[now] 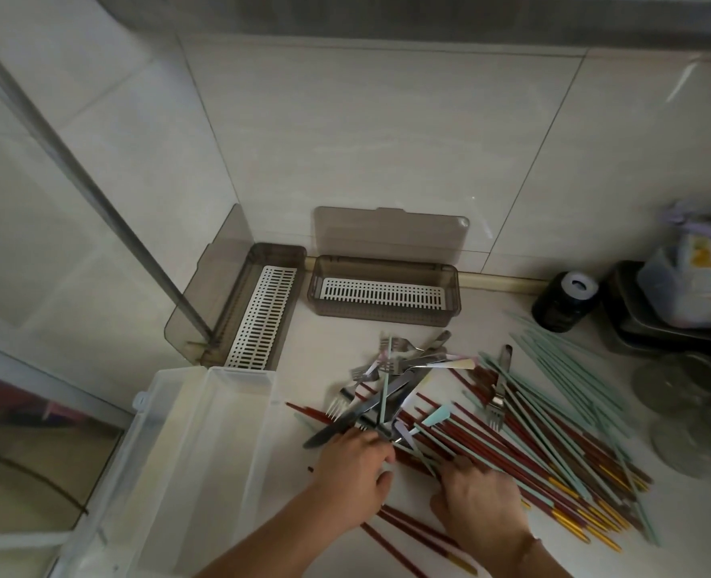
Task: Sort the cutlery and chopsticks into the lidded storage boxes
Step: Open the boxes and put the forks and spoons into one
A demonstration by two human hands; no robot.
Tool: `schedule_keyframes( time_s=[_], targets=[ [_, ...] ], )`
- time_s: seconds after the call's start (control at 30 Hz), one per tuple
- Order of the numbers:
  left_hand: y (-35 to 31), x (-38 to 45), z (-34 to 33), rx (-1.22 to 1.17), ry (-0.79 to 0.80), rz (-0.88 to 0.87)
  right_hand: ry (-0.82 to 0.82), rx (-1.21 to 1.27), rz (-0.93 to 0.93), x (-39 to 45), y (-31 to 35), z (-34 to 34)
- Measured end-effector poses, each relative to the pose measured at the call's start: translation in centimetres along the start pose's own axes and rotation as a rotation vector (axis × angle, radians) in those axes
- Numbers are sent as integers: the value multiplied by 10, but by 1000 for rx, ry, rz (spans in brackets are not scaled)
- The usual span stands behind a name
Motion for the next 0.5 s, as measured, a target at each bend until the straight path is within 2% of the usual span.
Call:
schedule_keyframes(
  time_s=[0.1,0.17,0.23,0.33,0.4,0.5],
  targets=[
    [-5,1,-1,13,-32,14,48,122,26,-1,-10,5],
    [-12,-2,3,0,-90,2,98,315,-43,-2,-17,10],
    [-23,-7,8,-39,-190,-58,234,712,-170,0,-22,11],
    [-41,-13,9,2,-264,-286,558,1267,-387,1,-24,11],
    [-46,-15,9,39,-292,-367,692,1441,-448,1,-23,14],
    [-49,-10,18,-10,-404,-365,833,1627,-511,3,-19,12]
  ],
)
Point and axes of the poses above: each hand's wrist, its own x-axis towards the middle knuckle, its own z-axis out of the back of the hand, y = z × x, the point moved 5 cm from there along x, towards the middle knuckle, and after that the axes turned 9 degrees about -y, right-handed, at the moved point
